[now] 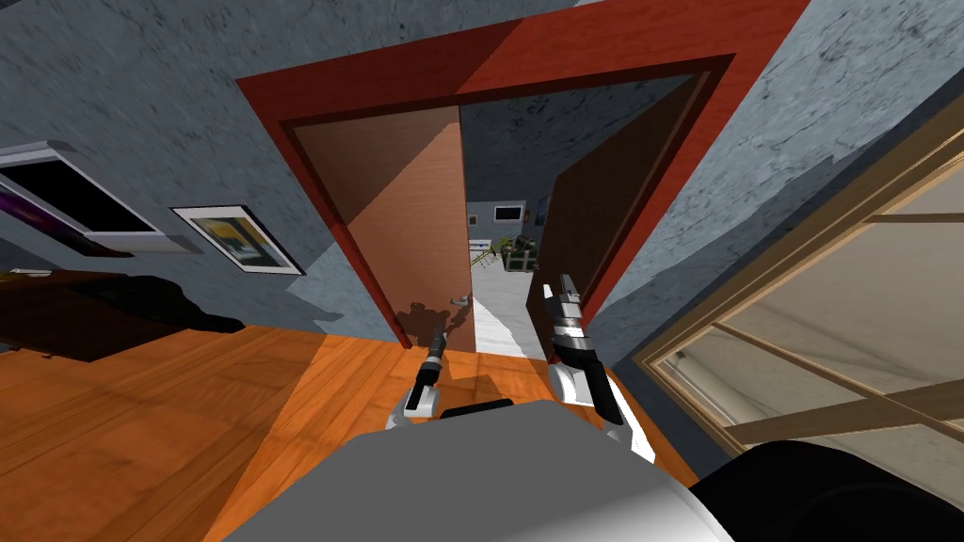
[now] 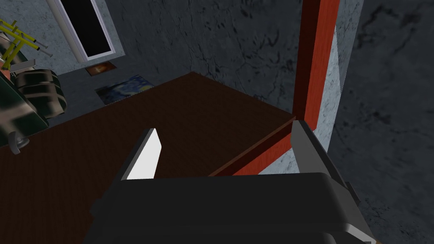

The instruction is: Push the door open

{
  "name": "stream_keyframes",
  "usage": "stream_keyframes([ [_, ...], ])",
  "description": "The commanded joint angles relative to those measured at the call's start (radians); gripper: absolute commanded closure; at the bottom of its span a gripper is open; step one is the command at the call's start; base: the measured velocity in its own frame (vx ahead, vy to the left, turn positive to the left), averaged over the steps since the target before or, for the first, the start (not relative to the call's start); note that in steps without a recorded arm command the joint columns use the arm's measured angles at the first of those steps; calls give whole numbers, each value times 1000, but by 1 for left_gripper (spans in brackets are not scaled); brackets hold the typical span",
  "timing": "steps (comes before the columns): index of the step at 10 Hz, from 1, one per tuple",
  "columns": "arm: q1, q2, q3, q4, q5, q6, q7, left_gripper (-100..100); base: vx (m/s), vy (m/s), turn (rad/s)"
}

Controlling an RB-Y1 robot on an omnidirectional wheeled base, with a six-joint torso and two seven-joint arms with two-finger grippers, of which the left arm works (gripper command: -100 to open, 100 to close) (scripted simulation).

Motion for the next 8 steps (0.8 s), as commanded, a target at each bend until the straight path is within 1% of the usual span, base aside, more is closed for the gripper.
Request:
stream_keyframes([
  [1,-21,-7,-6,43,0,-4,-1,-100,140,27,-39],
  [2,-21,-7,-6,43,0,-4,-1,-100,71,12,-6],
  [5,-47,-17,-15,101,0,-13,-1,-100,56,8,-19],
  [6,-63,-23,-20,135,0,-18,-2,-100,98,21,-37],
  [7,-63,-23,-20,135,0,-18,-2,-100,76,21,-11],
  [8,-70,-27,-23,152,0,-21,-2,-100,60,24,-11],
])
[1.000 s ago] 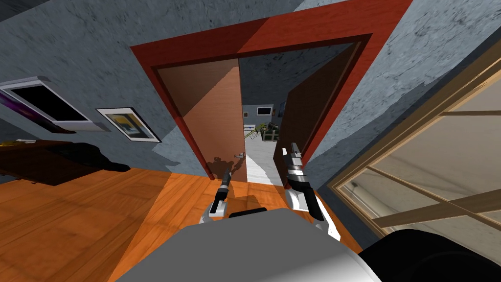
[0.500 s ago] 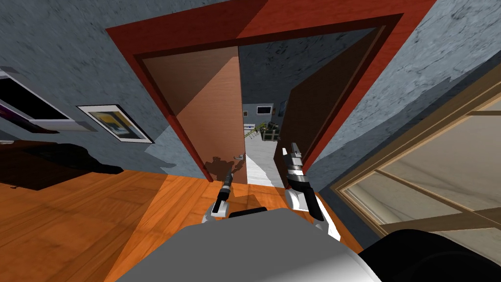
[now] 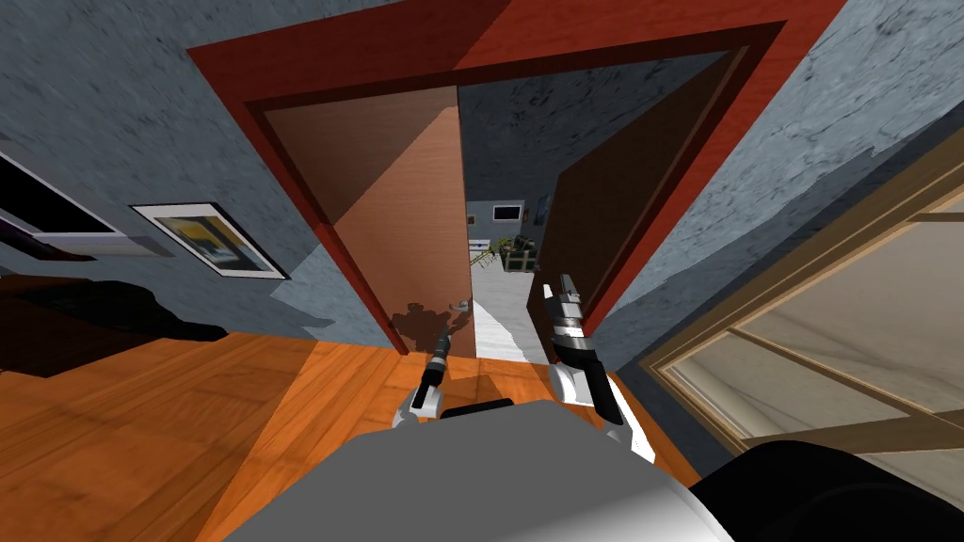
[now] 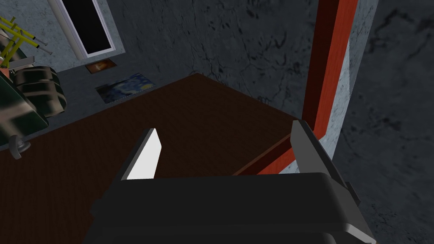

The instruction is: Push the door open

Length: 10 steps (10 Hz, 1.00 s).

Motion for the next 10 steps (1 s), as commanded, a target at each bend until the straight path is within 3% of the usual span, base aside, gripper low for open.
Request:
stream_keyframes([
  [1,-17,-10,-5,36,0,-6,-2,-100,81,22,-28],
  [5,-39,-22,-12,86,0,-14,-3,-100,68,12,-15],
  [6,-41,-20,-10,84,1,-13,-2,-100,26,2,-3],
  [7,-43,-2,-7,91,2,-18,-2,-100,101,-17,-30],
  [10,-42,12,-1,97,4,-23,-4,-100,208,-32,-24],
])
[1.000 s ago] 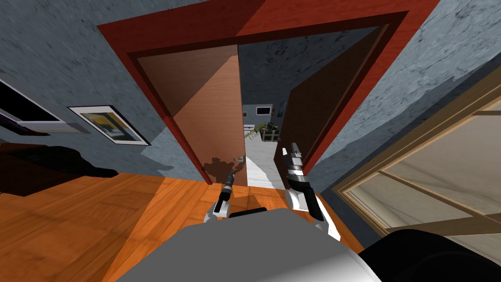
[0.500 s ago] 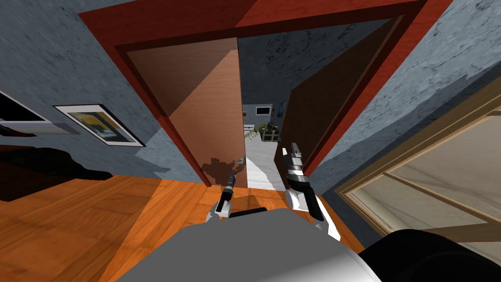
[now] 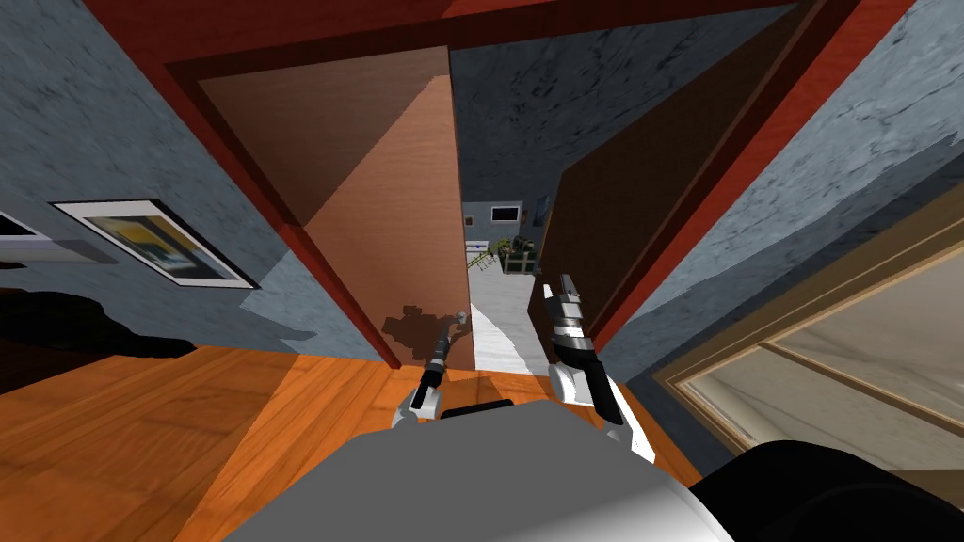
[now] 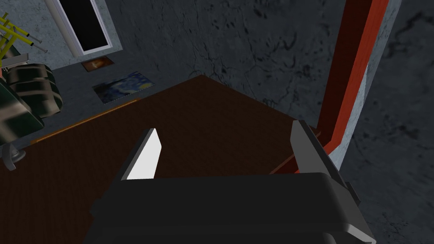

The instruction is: Push the door open

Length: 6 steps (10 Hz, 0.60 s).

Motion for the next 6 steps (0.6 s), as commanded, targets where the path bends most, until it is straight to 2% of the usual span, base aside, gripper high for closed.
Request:
stream_keyframes([
  [1,-1,2,4,4,1,-4,-1,-100,187,-38,-23],
  [3,0,-5,8,8,2,-7,-2,-100,167,-43,-29],
  [5,0,-21,11,11,4,-10,-3,-100,203,-45,-25],
  [6,3,-15,10,-1,3,-2,-3,-100,80,-4,-3],
])
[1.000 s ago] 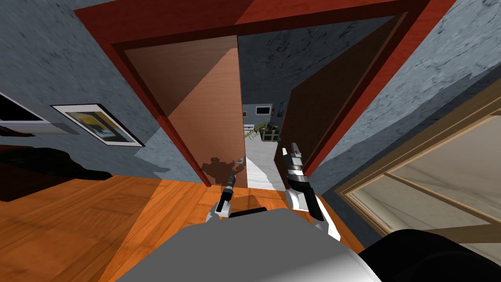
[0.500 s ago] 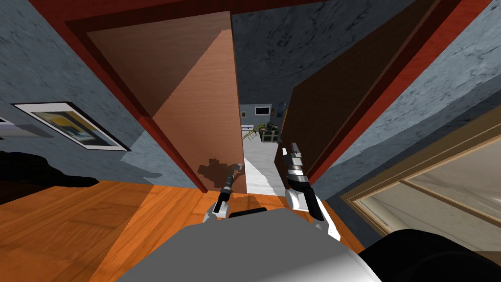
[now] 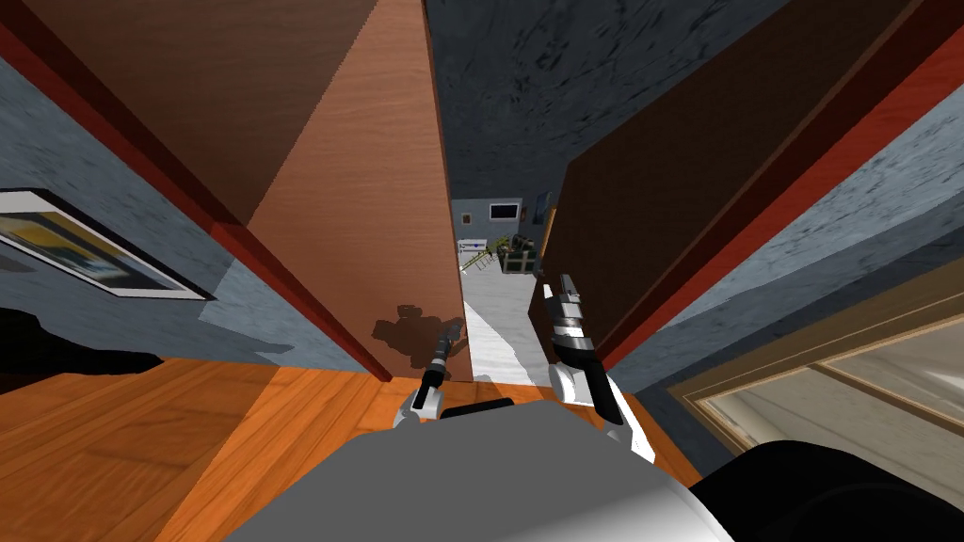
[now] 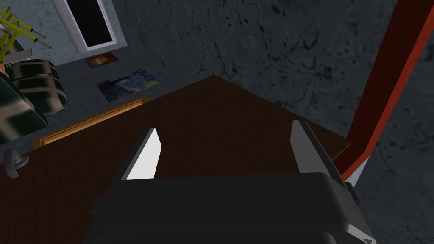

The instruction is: Push the door open

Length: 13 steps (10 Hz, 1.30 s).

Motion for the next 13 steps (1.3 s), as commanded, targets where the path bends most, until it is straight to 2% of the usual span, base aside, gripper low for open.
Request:
stream_keyframes([
  [1,0,1,0,1,0,-1,0,100,-10,-2,5],
  [6,0,1,0,1,0,-1,0,100,-8,1,-5],
  [13,-4,37,58,5,30,0,-17,100,166,-74,34],
])
